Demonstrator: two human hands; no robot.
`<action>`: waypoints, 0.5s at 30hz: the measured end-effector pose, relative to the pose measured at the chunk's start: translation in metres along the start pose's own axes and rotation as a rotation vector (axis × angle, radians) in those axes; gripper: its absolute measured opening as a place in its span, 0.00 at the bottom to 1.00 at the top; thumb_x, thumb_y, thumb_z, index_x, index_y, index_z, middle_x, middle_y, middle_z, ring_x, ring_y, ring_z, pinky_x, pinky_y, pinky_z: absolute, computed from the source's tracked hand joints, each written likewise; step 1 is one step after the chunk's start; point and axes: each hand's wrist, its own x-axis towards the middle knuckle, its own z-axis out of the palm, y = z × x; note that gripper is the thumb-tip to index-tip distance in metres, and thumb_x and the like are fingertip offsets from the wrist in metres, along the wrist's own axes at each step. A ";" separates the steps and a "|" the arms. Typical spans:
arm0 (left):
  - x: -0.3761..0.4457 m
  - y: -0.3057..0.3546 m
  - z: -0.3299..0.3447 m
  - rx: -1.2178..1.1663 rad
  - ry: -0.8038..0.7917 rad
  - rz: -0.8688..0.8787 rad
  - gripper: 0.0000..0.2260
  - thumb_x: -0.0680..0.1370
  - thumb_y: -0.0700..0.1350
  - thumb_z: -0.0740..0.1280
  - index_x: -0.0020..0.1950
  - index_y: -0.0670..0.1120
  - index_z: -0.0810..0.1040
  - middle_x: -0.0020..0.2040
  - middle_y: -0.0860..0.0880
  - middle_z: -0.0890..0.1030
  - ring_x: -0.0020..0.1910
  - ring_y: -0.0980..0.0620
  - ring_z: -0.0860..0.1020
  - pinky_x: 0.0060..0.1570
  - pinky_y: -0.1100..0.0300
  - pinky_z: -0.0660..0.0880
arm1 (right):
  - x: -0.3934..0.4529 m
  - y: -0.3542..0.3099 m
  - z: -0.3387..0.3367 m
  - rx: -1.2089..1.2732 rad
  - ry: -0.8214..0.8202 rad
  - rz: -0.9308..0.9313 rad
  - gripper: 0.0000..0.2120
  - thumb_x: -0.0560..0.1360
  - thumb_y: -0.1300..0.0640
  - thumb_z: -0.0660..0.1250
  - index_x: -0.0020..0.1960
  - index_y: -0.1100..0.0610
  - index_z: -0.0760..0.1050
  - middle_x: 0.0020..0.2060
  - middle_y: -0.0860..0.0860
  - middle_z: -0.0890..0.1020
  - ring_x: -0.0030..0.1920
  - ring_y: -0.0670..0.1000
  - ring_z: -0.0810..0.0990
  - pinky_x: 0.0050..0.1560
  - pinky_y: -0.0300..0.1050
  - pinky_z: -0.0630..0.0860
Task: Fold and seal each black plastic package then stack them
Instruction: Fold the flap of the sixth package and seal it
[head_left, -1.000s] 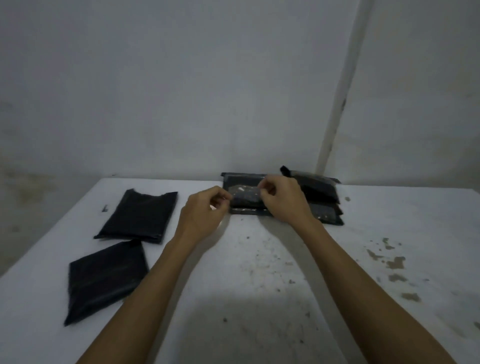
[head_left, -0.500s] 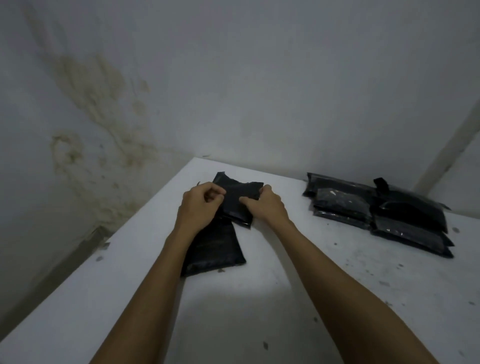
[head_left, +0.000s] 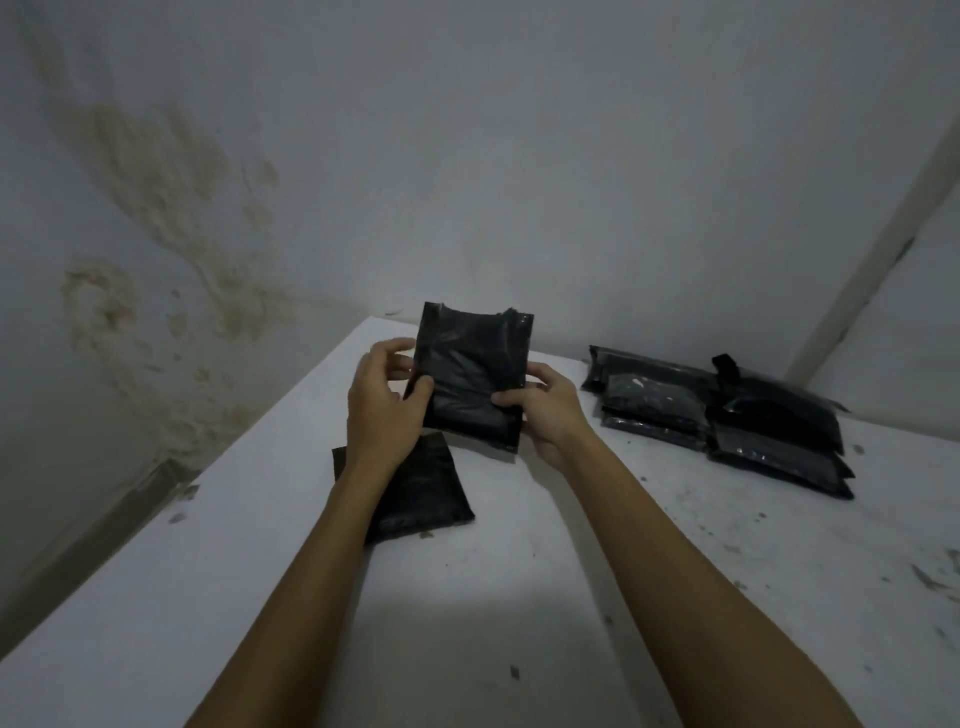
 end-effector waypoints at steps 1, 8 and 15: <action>-0.005 0.009 0.004 -0.048 0.039 -0.058 0.20 0.77 0.42 0.74 0.67 0.52 0.74 0.56 0.51 0.79 0.55 0.58 0.78 0.50 0.64 0.77 | -0.009 -0.003 -0.013 0.036 -0.017 -0.003 0.24 0.70 0.78 0.70 0.62 0.60 0.77 0.50 0.58 0.85 0.49 0.56 0.84 0.43 0.48 0.83; -0.063 0.055 0.050 -0.375 -0.296 -0.466 0.12 0.77 0.51 0.75 0.56 0.45 0.85 0.47 0.50 0.88 0.47 0.51 0.86 0.44 0.63 0.80 | -0.083 0.011 -0.099 0.104 -0.064 0.000 0.24 0.69 0.78 0.70 0.60 0.58 0.79 0.55 0.58 0.86 0.56 0.59 0.85 0.51 0.51 0.82; -0.124 0.065 0.097 -0.470 -0.502 -0.557 0.10 0.78 0.42 0.74 0.58 0.43 0.85 0.51 0.44 0.88 0.50 0.47 0.87 0.50 0.56 0.82 | -0.133 0.022 -0.161 0.179 0.141 0.005 0.12 0.76 0.63 0.72 0.58 0.61 0.83 0.52 0.59 0.87 0.55 0.60 0.86 0.61 0.57 0.81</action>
